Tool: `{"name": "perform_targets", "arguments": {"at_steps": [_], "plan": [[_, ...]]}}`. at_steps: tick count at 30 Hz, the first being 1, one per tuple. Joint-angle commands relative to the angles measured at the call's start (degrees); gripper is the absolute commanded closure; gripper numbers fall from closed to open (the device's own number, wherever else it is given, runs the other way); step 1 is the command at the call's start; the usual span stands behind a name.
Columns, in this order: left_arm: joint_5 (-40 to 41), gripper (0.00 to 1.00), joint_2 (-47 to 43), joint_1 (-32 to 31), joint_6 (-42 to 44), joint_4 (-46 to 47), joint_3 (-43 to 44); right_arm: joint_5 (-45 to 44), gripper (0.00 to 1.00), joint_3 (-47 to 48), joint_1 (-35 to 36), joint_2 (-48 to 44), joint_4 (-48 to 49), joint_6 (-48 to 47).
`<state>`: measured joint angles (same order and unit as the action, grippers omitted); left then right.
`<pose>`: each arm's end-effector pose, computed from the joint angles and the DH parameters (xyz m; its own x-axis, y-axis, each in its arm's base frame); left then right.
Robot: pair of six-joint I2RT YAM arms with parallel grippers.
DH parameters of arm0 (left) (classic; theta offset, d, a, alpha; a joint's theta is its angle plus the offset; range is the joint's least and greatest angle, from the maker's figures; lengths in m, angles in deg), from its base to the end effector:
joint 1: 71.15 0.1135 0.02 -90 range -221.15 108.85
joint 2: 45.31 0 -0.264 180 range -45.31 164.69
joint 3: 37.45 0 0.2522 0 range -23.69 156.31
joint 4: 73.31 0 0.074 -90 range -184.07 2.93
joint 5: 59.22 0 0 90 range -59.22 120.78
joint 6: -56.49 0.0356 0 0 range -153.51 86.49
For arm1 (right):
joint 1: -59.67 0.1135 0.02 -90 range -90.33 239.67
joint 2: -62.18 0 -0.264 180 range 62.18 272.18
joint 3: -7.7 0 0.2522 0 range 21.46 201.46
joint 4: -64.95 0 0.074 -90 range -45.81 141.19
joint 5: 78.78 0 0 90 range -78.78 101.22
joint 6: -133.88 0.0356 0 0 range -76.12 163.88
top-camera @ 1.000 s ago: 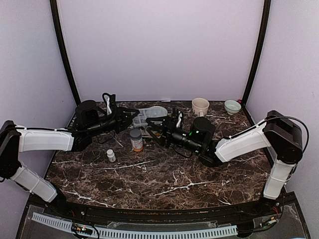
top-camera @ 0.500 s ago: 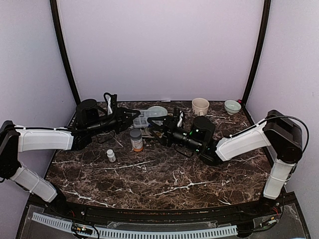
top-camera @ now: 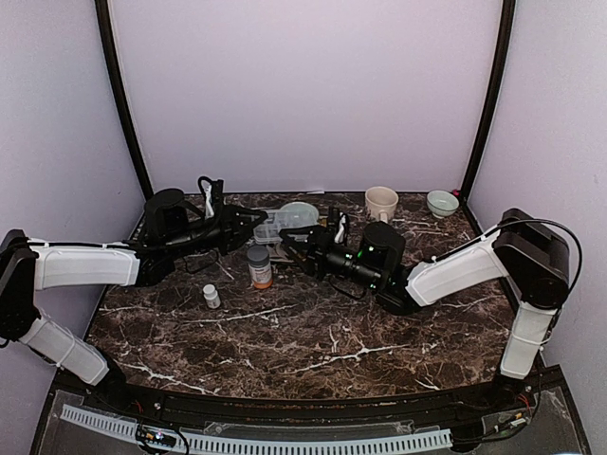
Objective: Sort the pills into containers
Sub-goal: Pass from the left arm to the right
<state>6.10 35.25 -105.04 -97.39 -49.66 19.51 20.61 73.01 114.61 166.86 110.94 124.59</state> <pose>0.2525 -0.1875 0.2730 -0.7658 -0.4684 -0.4406 0.3763 0.2291 -0.8977 0.2194 0.3228 0.2215 -0.8782 0.4436 -0.1789 -0.2108 -0.0231 0.9773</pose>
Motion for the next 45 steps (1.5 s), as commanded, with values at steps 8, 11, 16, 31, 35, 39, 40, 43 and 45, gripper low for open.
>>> {"name": "perform_targets", "arguments": {"at_steps": [8,11,16,31,35,39,40,43,45], "plan": [[0.51,1.0,-0.88,0.49,0.58,0.1,1.24,0.36,0.77,-0.58,-0.71,-0.68,3.36,-0.16],[1.9,1.0,-1.09,0.53,2.35,-1.38,1.8,0.15,0.79,-1.27,-0.58,-1.55,2.72,0.08],[3.15,1.0,-0.69,0.46,6.31,-4.82,3.57,0.48,0.81,-1.39,-0.62,-2.29,1.09,0.96],[8.29,1.0,-1.51,-0.02,15.1,-7.78,4.12,2.09,0.73,0.55,-0.59,-0.38,1.1,7.34],[9.21,1.0,-1.8,-0.3,16.62,-7.97,4.32,2.13,0.72,0.92,-0.63,-0.15,1.04,7.84],[9.03,1.0,-1.72,-0.29,16.87,-7.83,4.27,1.96,0.72,1.14,-0.71,-0.07,0.99,7.66],[9.04,1.0,-1.72,-0.3,16.74,-7.81,4.14,1.95,0.72,1.1,-0.73,-0.09,0.99,7.42],[9.42,1.0,-2.08,-0.33,15.97,-7.53,3.59,1.85,0.71,0.49,-0.75,-0.27,1.01,6.92],[9.98,1.0,-2.51,-0.32,15.26,-7.65,3.26,1.22,0.69,-0.61,-0.73,-1.59,-1.16,4.99]]}}
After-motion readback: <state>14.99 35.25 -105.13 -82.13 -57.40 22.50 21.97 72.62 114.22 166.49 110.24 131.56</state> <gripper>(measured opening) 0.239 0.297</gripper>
